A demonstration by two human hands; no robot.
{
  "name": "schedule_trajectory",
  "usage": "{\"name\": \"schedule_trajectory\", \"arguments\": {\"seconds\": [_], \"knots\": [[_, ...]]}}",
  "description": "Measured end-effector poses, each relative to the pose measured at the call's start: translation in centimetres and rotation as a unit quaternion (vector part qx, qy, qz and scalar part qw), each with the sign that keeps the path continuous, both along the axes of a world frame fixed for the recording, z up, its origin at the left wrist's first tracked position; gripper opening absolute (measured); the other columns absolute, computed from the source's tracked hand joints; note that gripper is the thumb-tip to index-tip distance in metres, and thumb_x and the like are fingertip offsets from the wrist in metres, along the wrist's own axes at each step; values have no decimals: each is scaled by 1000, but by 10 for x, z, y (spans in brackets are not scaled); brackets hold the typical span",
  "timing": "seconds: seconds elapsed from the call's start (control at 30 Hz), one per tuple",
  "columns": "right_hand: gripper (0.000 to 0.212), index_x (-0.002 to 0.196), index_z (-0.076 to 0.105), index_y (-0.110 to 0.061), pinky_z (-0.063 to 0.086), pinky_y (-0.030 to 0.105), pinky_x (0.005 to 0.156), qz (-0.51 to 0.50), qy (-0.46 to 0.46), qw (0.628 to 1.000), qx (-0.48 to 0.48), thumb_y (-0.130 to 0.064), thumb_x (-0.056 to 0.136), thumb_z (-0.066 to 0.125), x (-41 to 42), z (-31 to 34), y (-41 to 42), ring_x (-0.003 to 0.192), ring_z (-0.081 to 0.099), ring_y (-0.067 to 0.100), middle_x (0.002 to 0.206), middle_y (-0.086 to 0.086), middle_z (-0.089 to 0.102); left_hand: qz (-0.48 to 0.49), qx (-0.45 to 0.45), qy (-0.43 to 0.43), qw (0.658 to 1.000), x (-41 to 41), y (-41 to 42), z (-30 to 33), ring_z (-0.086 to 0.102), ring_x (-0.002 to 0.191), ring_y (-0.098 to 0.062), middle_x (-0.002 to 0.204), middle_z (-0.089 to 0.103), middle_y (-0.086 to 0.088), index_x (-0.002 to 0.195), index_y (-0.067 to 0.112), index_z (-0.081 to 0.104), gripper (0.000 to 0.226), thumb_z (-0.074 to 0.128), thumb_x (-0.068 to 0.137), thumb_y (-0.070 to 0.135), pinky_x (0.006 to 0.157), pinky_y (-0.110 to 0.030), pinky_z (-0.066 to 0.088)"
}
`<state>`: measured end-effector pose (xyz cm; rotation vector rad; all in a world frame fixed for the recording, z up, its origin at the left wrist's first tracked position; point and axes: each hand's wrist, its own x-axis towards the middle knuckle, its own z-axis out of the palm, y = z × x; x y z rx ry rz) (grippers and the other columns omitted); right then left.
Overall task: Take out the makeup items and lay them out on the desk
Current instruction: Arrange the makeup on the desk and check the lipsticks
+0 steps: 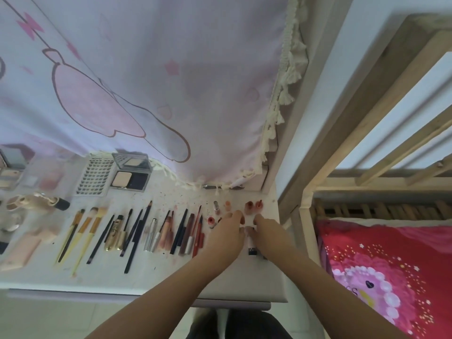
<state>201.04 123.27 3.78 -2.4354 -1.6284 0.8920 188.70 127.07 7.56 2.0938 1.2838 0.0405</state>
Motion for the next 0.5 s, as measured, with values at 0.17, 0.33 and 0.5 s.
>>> {"name": "schedule_trajectory", "arguments": {"seconds": [0.17, 0.33, 0.5], "knots": [[20, 110, 46, -10, 42, 30, 78, 41, -82, 994, -62, -13, 91, 48, -36, -4, 7, 92, 62, 24, 102, 6, 65, 13, 13, -23, 1000, -24, -13, 0, 55, 81, -16, 108, 57, -3, 109, 14, 53, 17, 42, 97, 18, 69, -27, 46], [22, 107, 51, -5, 40, 26, 62, -63, 38, 997, 1, -21, 92, 49, -28, 16, 1, 71, 54, 19, 89, 8, 64, 4, 49, -27, 998, -42, -16, -2, 58, 82, -15, 104, 59, -1, 108, 17, 54, 18, 42, 98, 25, 75, -31, 51], [26, 83, 57, -17, 43, 18, 49, -92, 171, 979, 52, -40, 93, 49, -13, 52, -23, 48, 57, 7, 65, -6, 68, -53, 42, -45, 997, -41, -26, 0, 53, 74, -8, 85, 53, 10, 102, 22, 54, 29, 41, 95, 47, 56, -18, 36]]}}
